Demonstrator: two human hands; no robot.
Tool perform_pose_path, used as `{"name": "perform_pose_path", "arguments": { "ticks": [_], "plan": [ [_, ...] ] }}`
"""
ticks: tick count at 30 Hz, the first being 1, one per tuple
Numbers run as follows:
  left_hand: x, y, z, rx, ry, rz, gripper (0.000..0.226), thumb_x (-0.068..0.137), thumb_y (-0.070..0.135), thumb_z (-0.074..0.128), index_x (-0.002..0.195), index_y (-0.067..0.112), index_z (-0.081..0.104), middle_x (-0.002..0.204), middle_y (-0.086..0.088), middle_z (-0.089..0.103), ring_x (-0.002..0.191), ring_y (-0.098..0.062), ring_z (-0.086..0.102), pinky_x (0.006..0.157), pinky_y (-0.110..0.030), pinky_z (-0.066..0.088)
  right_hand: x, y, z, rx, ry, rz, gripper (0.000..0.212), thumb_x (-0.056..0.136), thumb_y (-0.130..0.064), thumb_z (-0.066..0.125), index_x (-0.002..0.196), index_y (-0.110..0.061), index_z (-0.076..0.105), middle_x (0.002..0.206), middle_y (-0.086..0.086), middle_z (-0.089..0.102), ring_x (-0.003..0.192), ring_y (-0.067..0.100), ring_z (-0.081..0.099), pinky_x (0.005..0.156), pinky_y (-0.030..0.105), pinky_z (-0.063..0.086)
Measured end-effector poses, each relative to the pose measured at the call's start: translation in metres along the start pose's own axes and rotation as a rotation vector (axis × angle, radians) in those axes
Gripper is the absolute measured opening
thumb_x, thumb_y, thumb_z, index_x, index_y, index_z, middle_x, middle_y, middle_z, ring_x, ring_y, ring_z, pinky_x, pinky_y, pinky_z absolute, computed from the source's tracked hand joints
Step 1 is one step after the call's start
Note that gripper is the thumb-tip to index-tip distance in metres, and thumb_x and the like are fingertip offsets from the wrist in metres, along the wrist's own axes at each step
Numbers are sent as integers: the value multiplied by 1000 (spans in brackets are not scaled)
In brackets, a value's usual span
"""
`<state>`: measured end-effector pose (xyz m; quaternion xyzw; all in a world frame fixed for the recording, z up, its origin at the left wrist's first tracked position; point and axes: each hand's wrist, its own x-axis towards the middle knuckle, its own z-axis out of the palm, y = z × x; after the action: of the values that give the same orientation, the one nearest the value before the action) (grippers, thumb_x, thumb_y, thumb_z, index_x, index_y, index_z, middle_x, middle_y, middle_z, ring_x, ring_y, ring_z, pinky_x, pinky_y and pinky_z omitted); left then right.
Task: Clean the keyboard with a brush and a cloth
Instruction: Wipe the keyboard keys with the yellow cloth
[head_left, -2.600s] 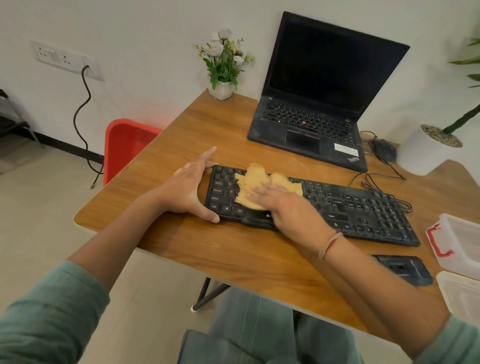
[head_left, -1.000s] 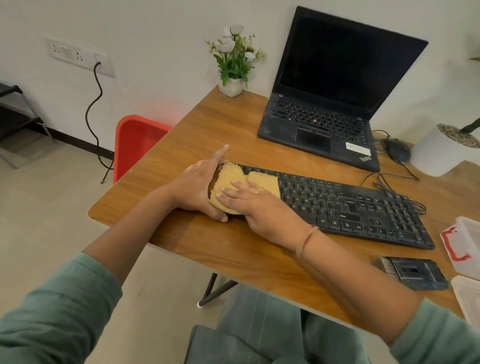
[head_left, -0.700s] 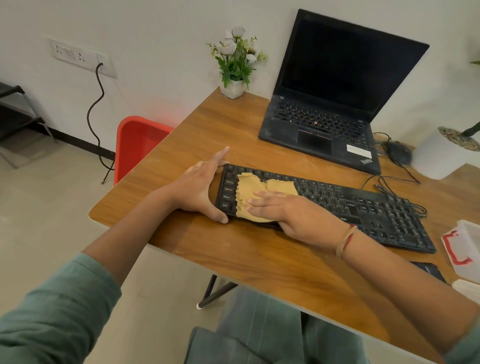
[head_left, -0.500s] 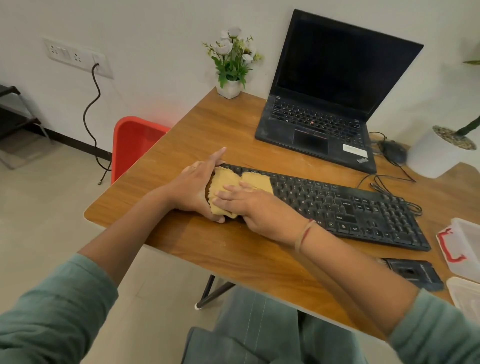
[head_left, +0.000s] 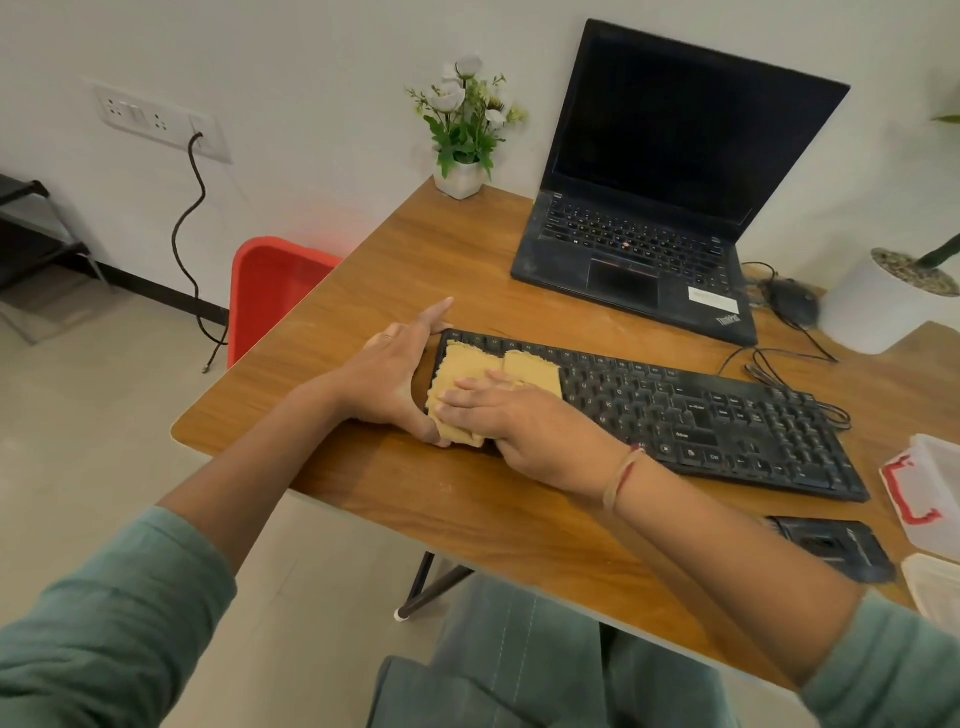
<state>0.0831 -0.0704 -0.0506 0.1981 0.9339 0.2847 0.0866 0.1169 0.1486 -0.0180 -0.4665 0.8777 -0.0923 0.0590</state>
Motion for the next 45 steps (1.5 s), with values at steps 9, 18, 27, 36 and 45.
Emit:
{"name": "perform_pose_path", "arguments": {
  "ticks": [9, 18, 27, 36, 45],
  "plan": [
    [-1, -1, -1, -24, 1, -10, 144, 39, 76, 76, 149, 42, -11, 156, 3, 24, 140, -22, 25, 116, -43, 16, -60, 41, -26, 97, -12, 46, 55, 77, 5, 43, 125, -15, 62, 128, 0, 62, 124, 2, 44, 112, 35, 36],
    [-3, 2, 0, -35, 23, -3, 145, 37, 73, 74, 151, 36, -7, 154, 2, 27, 138, -20, 27, 118, -42, 16, -11, 8, -8, 81, 4, -65, 49, 84, 9, 46, 126, -11, 61, 134, 5, 58, 131, 17, 46, 116, 29, 20],
    [-2, 0, -1, -28, -6, 3, 148, 37, 79, 72, 150, 38, -15, 158, 0, 21, 143, -24, 20, 119, -44, 14, -79, 43, -45, 185, -8, 134, 48, 84, -8, 43, 127, -22, 60, 129, -13, 58, 121, -3, 50, 107, 21, 37],
    [4, 7, 1, 44, -72, -2, 157, 33, 91, 65, 146, 36, -29, 163, 2, -7, 150, -18, -6, 121, -48, 1, -71, 77, -87, -132, 708, 830, 29, 96, -10, 44, 118, -11, 62, 99, 9, 66, 83, 20, 58, 69, 31, 45],
    [5, 3, 7, 36, 5, -4, 146, 40, 83, 69, 149, 38, -17, 156, -1, 22, 144, -23, 19, 120, -44, 8, -38, 2, -4, 84, 316, 429, 40, 96, -6, 42, 130, -19, 57, 115, 5, 67, 105, 25, 55, 93, 38, 44]
  ]
}}
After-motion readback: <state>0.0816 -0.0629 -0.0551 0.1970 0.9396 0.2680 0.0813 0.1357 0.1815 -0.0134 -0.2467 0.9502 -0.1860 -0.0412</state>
